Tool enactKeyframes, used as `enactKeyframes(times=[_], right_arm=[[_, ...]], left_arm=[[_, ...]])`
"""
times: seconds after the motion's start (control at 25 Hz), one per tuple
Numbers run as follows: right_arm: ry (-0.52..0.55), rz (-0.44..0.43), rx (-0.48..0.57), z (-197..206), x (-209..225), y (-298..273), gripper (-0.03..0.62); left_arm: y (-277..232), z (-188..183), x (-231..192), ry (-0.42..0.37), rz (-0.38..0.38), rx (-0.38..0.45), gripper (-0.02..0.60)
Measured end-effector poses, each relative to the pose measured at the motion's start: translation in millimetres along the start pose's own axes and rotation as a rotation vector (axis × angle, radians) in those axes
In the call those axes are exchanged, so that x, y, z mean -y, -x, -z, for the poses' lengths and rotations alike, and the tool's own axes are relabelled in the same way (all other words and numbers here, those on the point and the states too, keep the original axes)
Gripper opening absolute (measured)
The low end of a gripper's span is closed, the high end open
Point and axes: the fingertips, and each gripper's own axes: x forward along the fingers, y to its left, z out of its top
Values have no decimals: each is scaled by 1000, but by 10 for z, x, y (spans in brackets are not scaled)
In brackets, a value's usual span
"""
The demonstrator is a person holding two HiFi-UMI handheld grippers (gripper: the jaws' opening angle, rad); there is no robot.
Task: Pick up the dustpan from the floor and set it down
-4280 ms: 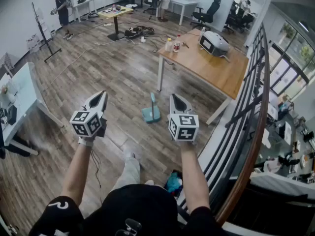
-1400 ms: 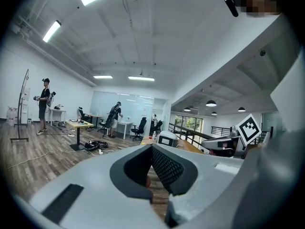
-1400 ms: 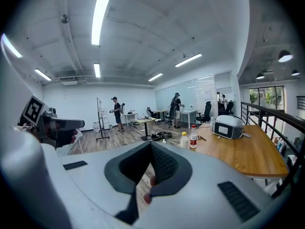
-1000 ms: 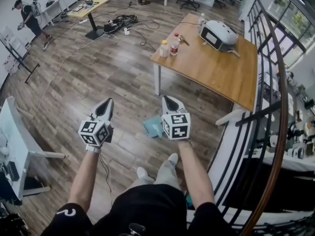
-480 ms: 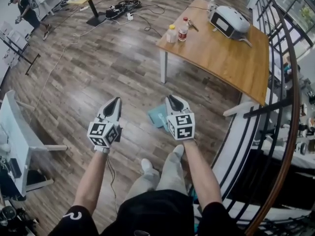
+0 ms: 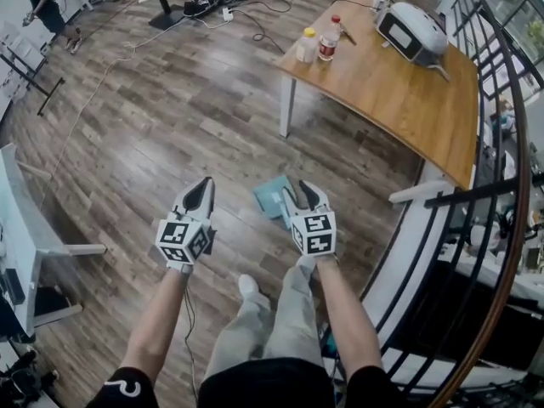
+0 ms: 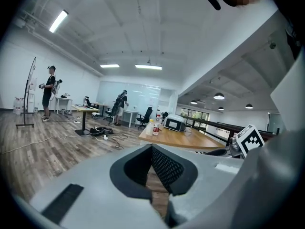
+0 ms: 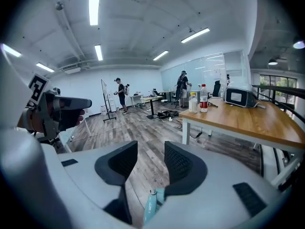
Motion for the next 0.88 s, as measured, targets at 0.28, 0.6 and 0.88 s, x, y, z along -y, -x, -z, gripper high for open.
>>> enactKeyframes(times=[0.28, 0.6, 0.88], right_arm=[[-7, -13, -82, 739, 6, -370, 230], [9, -26, -200, 1411, -10, -701, 265], [3, -27, -314, 1945, -72, -938, 267]], left_arm=[[-152, 642, -69, 24, 2, -53, -6], [-163, 1133, -231, 70, -24, -88, -6], [-196, 1422, -239, 80, -15, -104, -6]])
